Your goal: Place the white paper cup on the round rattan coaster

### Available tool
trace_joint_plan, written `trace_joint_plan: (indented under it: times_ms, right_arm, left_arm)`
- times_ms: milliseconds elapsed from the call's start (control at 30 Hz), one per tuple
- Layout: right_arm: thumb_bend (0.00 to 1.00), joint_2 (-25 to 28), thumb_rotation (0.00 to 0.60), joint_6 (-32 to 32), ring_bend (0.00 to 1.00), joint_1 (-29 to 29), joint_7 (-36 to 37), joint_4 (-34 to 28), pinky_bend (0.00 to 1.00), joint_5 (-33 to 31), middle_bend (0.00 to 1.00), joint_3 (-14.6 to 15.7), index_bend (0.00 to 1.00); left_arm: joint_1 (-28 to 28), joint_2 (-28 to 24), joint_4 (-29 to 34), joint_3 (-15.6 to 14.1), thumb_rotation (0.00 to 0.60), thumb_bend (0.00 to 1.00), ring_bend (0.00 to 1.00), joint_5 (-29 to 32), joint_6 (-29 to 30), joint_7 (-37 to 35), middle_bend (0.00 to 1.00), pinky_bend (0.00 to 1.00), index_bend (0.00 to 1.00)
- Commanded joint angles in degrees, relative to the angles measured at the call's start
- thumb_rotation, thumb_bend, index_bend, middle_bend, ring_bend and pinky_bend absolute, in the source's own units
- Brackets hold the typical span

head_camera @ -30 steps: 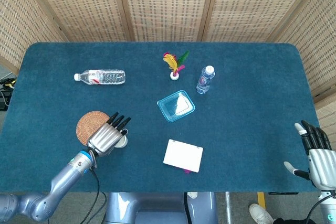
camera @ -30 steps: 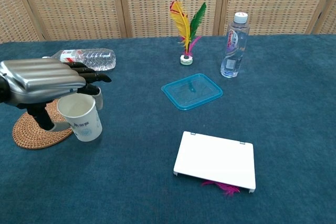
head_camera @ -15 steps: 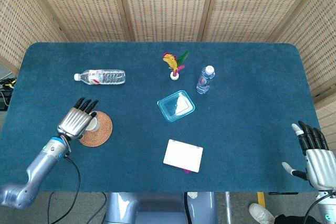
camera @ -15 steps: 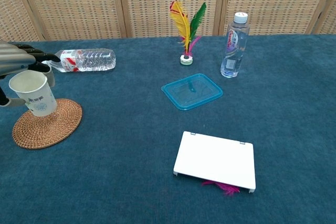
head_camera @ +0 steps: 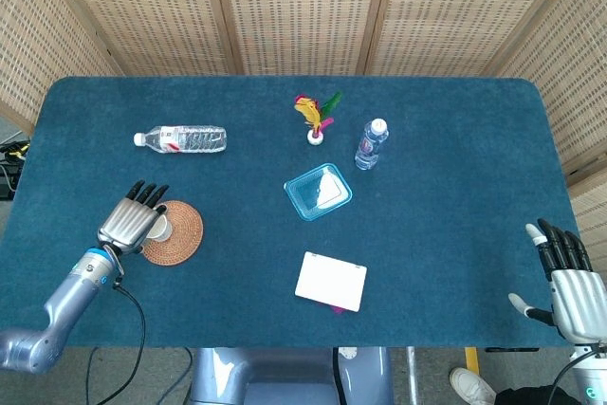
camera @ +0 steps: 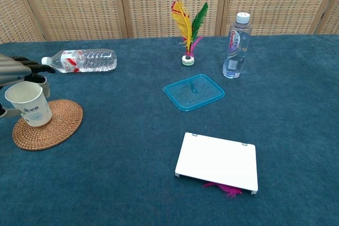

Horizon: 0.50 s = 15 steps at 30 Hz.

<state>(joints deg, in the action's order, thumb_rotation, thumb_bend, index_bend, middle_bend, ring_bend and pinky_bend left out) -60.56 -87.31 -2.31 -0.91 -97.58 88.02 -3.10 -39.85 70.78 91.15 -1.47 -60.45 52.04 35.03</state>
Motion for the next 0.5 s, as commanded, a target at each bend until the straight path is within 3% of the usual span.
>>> trace_joint_plan:
  times_ms: [33, 133, 200, 500]
  right_arm:
    - [0.12, 0.0, 0.6, 0.0, 0.0, 0.0, 0.1, 0.0, 0.0, 0.0, 0.0, 0.0, 0.04]
    - [0.12, 0.1, 0.6, -0.1, 0.0, 0.0, 0.3, 0.0, 0.0, 0.1, 0.0, 0.0, 0.04]
    - [0.12, 0.1, 0.6, -0.1, 0.0, 0.0, 0.4, 0.0, 0.0, 0.1, 0.0, 0.0, 0.04]
    - [0.12, 0.1, 0.6, -0.3, 0.0, 0.1, 0.7, 0.1, 0.0, 0.3, 0.0, 0.0, 0.04]
  left_arm:
    - [0.0, 0.3, -0.1, -0.1, 0.6, 0.34, 0.0, -0.3, 0.2, -0.1, 0.0, 0.0, 0.2]
    - [0.2, 0.5, -0.1, -0.1, 0.6, 0.3, 0.0, -0.5, 0.5, -0.1, 0.0, 0.0, 0.04]
    - [0.2, 0.5, 0.0, -0.2, 0.6, 0.25, 0.0, -0.5, 0.5, 0.0, 0.0, 0.0, 0.0]
    - [1.3, -0.7, 1.2, 0.1, 0.6, 0.2, 0.0, 0.3, 2.4, -0.4, 0.0, 0.0, 0.0]
